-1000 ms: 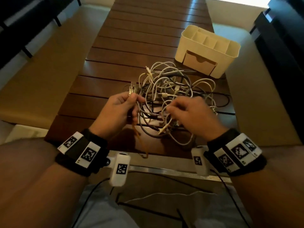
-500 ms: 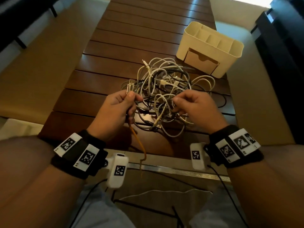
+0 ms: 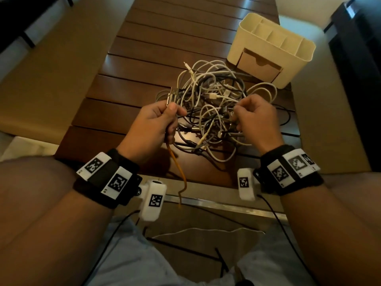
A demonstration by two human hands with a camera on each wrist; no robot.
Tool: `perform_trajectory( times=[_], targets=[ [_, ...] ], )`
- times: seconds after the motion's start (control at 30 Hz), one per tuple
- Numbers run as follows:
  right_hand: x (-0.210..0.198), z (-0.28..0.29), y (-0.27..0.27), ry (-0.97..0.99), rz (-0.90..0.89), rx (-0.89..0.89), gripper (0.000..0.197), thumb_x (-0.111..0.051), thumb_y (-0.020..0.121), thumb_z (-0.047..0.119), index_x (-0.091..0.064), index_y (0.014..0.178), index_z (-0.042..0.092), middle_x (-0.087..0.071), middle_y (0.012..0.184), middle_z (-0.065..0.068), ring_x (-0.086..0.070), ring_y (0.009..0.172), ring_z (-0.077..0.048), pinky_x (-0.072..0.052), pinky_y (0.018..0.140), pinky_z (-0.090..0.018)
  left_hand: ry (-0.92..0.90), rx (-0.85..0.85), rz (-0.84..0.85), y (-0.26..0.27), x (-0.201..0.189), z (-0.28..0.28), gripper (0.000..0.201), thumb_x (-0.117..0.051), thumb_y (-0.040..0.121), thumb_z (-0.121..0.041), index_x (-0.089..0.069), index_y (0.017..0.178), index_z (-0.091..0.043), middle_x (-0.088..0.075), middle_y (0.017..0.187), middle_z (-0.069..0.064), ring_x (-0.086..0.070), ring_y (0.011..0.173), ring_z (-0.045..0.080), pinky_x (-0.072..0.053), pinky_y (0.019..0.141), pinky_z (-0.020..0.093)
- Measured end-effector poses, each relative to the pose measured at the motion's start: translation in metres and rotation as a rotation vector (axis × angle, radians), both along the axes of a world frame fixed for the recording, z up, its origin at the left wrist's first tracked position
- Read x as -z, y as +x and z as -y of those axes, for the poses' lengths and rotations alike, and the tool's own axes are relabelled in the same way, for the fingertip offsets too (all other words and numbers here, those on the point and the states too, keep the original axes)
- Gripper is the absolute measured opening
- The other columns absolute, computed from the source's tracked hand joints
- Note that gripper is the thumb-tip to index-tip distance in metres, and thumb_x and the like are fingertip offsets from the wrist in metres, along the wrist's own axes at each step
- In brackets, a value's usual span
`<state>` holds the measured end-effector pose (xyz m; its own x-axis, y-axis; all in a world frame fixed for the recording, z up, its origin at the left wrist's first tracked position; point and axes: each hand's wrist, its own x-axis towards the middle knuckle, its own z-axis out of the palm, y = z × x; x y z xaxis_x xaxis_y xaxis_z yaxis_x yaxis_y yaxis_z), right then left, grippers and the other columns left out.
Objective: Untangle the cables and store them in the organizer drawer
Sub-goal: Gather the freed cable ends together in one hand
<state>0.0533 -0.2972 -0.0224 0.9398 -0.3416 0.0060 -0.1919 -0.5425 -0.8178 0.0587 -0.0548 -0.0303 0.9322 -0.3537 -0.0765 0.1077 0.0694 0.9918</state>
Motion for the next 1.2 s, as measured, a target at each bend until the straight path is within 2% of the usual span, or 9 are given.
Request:
perform_trajectory(
  times=[0.1, 0.23, 0.4, 0.6, 0.7, 0.8, 0.9, 1.0, 1.2],
  targets=[
    [0.003, 0.008, 0.003, -0.113, -0.056, 0.009, 0.005, -0.069, 0.090, 0.027, -0.068, 0.093, 0.023, -0.068, 0.089, 0.003, -0.065, 0.084, -0.014, -0.057, 0.078, -0.037, -0.011, 0.004, -0.009, 0.000, 0.000, 0.000, 0.032, -0.038, 0.109, -0.023, -0.064, 0.101, -0.006, -0.042, 0.061, 0.001, -0.036, 0.053, 0.017, -0.039, 0.051, 0.028],
    [0.013, 0.008, 0.004, -0.322, -0.130, -0.142, 0.033, -0.071, 0.088, 0.023, -0.067, 0.121, 0.019, -0.055, 0.118, 0.000, -0.056, 0.099, -0.013, -0.046, 0.085, -0.026, 0.002, 0.002, -0.015, -0.001, -0.001, 0.001, 0.032, -0.038, 0.108, -0.024, -0.065, 0.099, -0.008, -0.042, 0.061, 0.002, -0.036, 0.053, 0.017, -0.040, 0.051, 0.026],
    [0.017, 0.007, 0.004, -0.353, -0.202, -0.187, 0.047, -0.071, 0.089, 0.021, -0.058, 0.135, 0.018, -0.045, 0.129, -0.002, -0.057, 0.108, -0.021, -0.049, 0.099, -0.037, 0.002, 0.006, -0.019, -0.002, -0.002, 0.000, 0.032, -0.039, 0.108, -0.024, -0.065, 0.099, -0.008, -0.042, 0.061, 0.002, -0.037, 0.053, 0.017, -0.039, 0.051, 0.028],
    [0.015, 0.008, 0.001, -0.544, -0.249, -0.206, 0.021, -0.062, 0.094, 0.016, -0.066, 0.114, 0.011, -0.041, 0.124, -0.007, -0.053, 0.110, -0.029, -0.047, 0.097, -0.040, 0.005, 0.000, -0.031, -0.003, -0.004, 0.000, 0.031, -0.039, 0.107, -0.025, -0.064, 0.101, -0.008, -0.042, 0.062, 0.003, -0.037, 0.054, 0.017, -0.039, 0.052, 0.028],
    [0.001, 0.010, 0.001, -0.459, -0.232, -0.180, 0.009, -0.063, 0.095, 0.026, -0.062, 0.099, 0.018, -0.050, 0.106, 0.002, -0.056, 0.100, -0.023, -0.048, 0.084, -0.037, 0.001, -0.004, -0.037, -0.003, -0.004, -0.001, 0.031, -0.040, 0.107, -0.026, -0.065, 0.101, -0.008, -0.042, 0.062, 0.002, -0.038, 0.054, 0.016, -0.039, 0.052, 0.028],
    [-0.026, 0.009, -0.001, -0.165, -0.116, -0.133, 0.007, -0.064, 0.094, 0.031, -0.060, 0.090, 0.027, -0.065, 0.091, 0.003, -0.064, 0.085, -0.015, -0.056, 0.073, -0.039, 0.007, -0.006, -0.028, -0.001, -0.004, -0.001, 0.032, -0.040, 0.106, -0.027, -0.065, 0.102, -0.008, -0.044, 0.063, 0.002, -0.040, 0.054, 0.016, -0.041, 0.052, 0.028],
    [-0.057, 0.004, -0.006, 0.062, 0.095, -0.112, 0.005, -0.065, 0.095, 0.022, -0.061, 0.093, 0.020, -0.070, 0.084, -0.001, -0.067, 0.070, -0.004, -0.053, 0.060, -0.021, 0.002, -0.011, -0.019, -0.003, -0.008, 0.002, 0.032, -0.041, 0.105, -0.027, -0.064, 0.103, -0.006, -0.047, 0.064, 0.003, -0.042, 0.056, 0.018, -0.043, 0.053, 0.028],
    [-0.073, 0.001, -0.004, 0.214, 0.215, -0.151, 0.006, -0.067, 0.094, 0.016, -0.061, 0.093, 0.017, -0.072, 0.083, -0.005, -0.071, 0.076, -0.013, -0.056, 0.064, -0.023, -0.002, -0.027, 0.022, -0.001, -0.020, 0.010, 0.030, -0.042, 0.105, -0.022, -0.065, 0.105, -0.002, -0.054, 0.067, 0.002, -0.051, 0.060, 0.018, -0.048, 0.055, 0.027],
    [-0.071, -0.007, 0.010, 0.193, -0.015, -0.405, 0.015, -0.070, 0.089, 0.007, -0.063, 0.093, 0.019, -0.071, 0.088, 0.000, -0.068, 0.082, -0.012, -0.056, 0.075, -0.025, 0.087, -0.060, 0.285, 0.018, -0.053, 0.025, 0.022, -0.053, 0.102, -0.019, -0.071, 0.113, -0.014, -0.072, 0.088, -0.013, -0.067, 0.086, 0.003, -0.054, 0.075, 0.022]
  ],
)
